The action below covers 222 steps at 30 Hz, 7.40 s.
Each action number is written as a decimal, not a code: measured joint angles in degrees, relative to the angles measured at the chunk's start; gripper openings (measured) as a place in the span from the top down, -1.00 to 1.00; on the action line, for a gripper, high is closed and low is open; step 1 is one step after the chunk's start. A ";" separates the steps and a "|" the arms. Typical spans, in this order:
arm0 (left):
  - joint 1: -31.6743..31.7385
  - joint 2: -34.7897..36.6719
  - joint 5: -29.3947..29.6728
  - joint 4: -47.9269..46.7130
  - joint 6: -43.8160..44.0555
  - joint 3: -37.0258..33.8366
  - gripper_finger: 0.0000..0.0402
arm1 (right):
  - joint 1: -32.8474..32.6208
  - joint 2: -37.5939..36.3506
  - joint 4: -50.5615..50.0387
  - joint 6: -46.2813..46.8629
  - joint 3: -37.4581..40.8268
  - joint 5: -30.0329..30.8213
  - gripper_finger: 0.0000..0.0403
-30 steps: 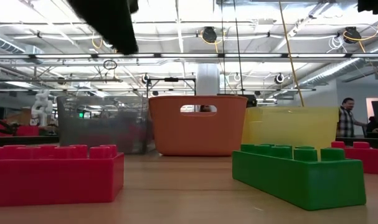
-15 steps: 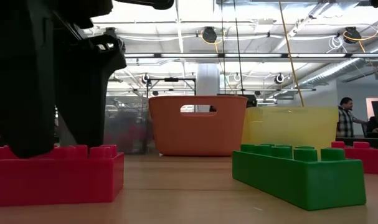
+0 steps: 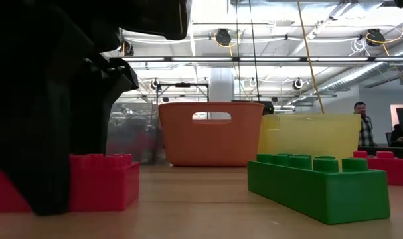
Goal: Sort & place blocks by color
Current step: Put the red game piece into the black bin, then put the green game piece into the yellow bin
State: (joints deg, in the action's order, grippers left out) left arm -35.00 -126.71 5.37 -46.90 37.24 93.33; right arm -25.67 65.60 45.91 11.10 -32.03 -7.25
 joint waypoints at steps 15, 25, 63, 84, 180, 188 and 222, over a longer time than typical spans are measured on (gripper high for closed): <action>5.20 20.17 13.61 -17.43 0.08 -0.33 0.29 | 0.07 0.00 -1.59 -0.24 0.00 0.05 0.24; 14.31 23.97 18.55 -26.84 -1.80 -0.32 0.29 | 0.07 0.00 -1.59 0.01 0.00 0.24 0.24; 11.10 20.78 6.80 -3.03 -10.33 -0.23 -0.47 | -1.46 2.13 -1.63 2.48 -0.04 8.67 0.24; 11.08 19.39 7.30 32.87 -21.78 -0.26 -0.48 | -3.53 3.54 20.11 -16.79 -0.04 -7.77 0.24; 4.94 75.12 15.71 72.41 -30.98 -68.19 0.29 | -17.76 33.97 -102.24 96.51 -39.52 -11.20 -0.25; 4.94 75.12 15.69 73.02 -31.09 -68.19 0.29 | -20.27 33.99 -94.27 102.18 -33.45 -10.97 -0.46; 4.96 75.12 15.65 72.87 -30.96 -68.19 0.29 | -19.13 31.86 -81.49 96.34 -25.49 -10.43 0.38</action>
State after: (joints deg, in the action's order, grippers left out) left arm -30.04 -51.59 21.02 25.98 6.28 25.15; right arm -44.80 97.46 -35.58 107.44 -57.52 -17.68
